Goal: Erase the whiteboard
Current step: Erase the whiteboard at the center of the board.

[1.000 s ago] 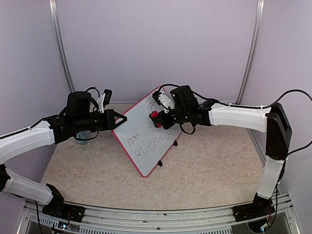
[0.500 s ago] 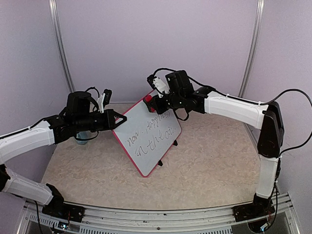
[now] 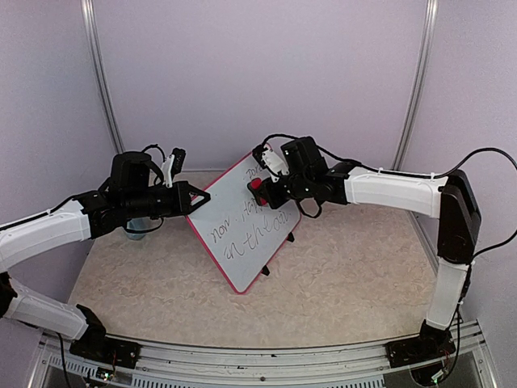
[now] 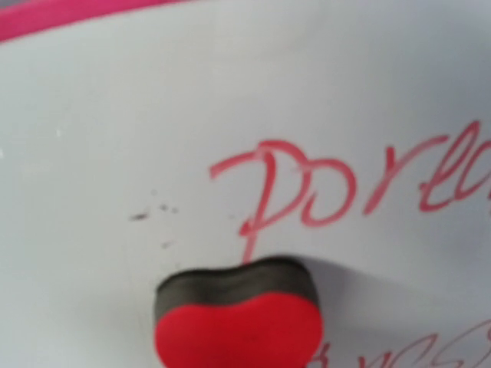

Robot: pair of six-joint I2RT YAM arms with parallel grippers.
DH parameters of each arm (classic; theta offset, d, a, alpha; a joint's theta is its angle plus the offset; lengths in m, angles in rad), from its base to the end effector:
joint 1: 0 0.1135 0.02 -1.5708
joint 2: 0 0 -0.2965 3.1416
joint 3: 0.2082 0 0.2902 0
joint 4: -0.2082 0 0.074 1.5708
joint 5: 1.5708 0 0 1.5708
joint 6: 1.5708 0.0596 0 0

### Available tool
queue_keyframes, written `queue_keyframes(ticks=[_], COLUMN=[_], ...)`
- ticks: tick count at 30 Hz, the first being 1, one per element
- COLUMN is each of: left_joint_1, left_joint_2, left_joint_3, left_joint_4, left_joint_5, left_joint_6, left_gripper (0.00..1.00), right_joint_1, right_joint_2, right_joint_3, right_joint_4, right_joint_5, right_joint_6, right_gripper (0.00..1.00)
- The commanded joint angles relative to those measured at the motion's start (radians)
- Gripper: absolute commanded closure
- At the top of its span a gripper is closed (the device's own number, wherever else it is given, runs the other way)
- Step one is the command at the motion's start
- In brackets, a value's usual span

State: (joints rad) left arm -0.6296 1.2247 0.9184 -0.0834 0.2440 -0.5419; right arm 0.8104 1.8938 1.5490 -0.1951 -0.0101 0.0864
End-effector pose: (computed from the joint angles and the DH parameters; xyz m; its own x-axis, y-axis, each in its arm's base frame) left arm 0.2584 -0.2061 0.3139 -0.6509 -0.1450 -0.7452 0.4859 0.6746 -0.5557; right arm 0.3553 0.3744 0.2865 -0.4160 -0.3121 -0.8541 -0.6972 0.7125 0.0792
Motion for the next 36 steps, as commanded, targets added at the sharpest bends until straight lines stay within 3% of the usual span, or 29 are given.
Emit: queue_keyframes(ticks=[1, 14, 27, 36], left_joint_1=[-0.026, -0.028, -0.027, -0.028], left_joint_2=[-0.005, -0.02, -0.024, -0.03], left_joint_3=[0.016, 0.006, 0.009, 0.006], left_joint_4=[0.04, 0.029, 0.019, 0.014], left_joint_5=[0.124, 0.113, 0.1, 0.095], left_joint_6=[-0.007, -0.01, 0.004, 0.01], left_gripper=[1.0, 1.0, 1.0, 1.0], right_joint_1=[-0.004, -0.004, -0.004, -0.004], right_joint_2=[-0.017, 0.13, 0.067, 0.078], right_joint_3=[-0.017, 0.333, 0.216, 0.254], right_joint_4=[-0.007, -0.171, -0.287, -0.332], right_joint_5=[-0.008, -0.001, -0.031, -0.034], right_joint_6=[0.008, -0.021, -0.02, -0.033], right_gripper=[1.0, 1.0, 1.0, 1.0])
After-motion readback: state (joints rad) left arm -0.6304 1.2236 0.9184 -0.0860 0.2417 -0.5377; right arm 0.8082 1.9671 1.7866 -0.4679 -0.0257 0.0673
